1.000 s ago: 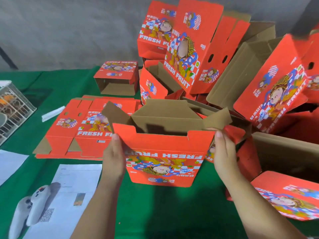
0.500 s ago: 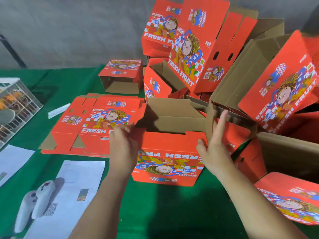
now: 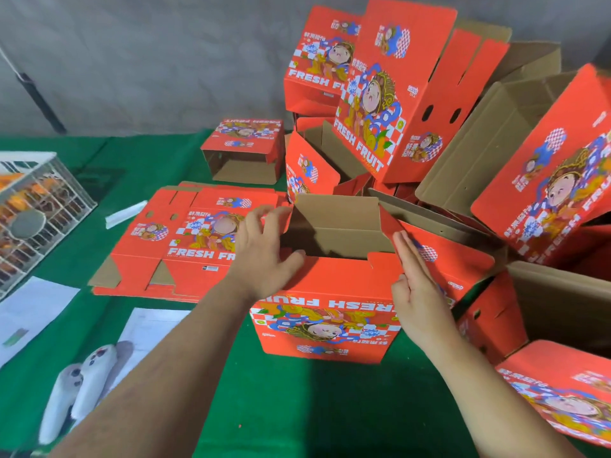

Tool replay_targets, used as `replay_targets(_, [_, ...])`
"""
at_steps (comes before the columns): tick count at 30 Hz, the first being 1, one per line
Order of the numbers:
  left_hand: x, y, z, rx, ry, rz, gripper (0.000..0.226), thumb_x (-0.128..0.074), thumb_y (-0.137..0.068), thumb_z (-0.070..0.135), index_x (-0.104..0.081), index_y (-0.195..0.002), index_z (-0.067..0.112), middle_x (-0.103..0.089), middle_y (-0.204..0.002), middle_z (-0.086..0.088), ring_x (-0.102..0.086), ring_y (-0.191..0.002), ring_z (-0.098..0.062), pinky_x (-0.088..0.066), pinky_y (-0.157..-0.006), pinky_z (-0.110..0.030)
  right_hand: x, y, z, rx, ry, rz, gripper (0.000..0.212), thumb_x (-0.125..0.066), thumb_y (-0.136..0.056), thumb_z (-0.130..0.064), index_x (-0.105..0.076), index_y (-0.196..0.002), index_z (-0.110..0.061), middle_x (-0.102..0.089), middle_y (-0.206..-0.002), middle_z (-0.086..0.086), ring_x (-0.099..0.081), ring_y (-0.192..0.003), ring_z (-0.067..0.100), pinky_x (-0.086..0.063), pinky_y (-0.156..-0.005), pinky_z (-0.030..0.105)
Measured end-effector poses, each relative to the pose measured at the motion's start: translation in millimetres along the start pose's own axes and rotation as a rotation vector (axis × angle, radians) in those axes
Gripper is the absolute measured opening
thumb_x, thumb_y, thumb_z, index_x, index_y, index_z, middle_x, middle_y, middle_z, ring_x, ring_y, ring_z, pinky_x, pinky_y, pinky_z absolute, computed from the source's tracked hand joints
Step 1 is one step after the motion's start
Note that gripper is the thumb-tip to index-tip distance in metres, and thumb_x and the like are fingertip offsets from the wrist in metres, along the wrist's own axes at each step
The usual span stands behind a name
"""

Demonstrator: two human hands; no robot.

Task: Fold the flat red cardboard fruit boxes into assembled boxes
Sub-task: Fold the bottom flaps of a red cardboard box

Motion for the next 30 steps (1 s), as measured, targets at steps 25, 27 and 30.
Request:
replay_targets(25, [-2,-1,-27,0.112,0.353,0.116,0.063,-0.013,-0.101,0.066,-0.069,-0.113,0.039,-0.069,-0.108,0.010,-0.055,-0.118,-0.034,-0.034,-0.111,-0.049,9,10,-2,0.022,-0.070,-0.029,0.053,-0.046,-0.094,-0.054,-0.070,-0.134,-0.028,-0.052,-0.149,-0.018,-0.041,-0.142,0.006,-0.022,-0.118,0.016])
replay_targets(27, [-1,-2,-27,0.121,0.444,0.117,0.072,-0.017,-0.101,0.068,-0.067,-0.075,0.024,-0.070,-0.083,0.009,-0.062,-0.102,-0.035,-0.039,-0.103,-0.054,11,3,-4,-0.012,-0.116,-0.044,0.055,-0.042,-0.096,-0.060,-0.074,-0.128,-0.028,-0.057,-0.141,-0.019,-0.046,-0.138,0.003,-0.030,-0.116,0.025])
replay_targets(30, [-11,4,-18,0.046,0.130,0.043,0.063,-0.042,-0.087,0.084,-0.059,-0.086,0.024,-0.066,-0.096,0.011,-0.055,-0.106,-0.026,-0.031,-0.092,-0.040,13,-3,-4,-0.157,-0.200,0.022,0.058,-0.031,-0.095,-0.073,-0.068,-0.113,-0.032,-0.055,-0.127,-0.020,-0.051,-0.124,0.000,-0.035,-0.105,0.028])
Point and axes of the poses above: each hand's wrist, its own y-axis away from the middle knuckle, its own x-axis out of the back of the hand, z = x × y, the point moved 7 cm from there along -y, towards the middle knuckle
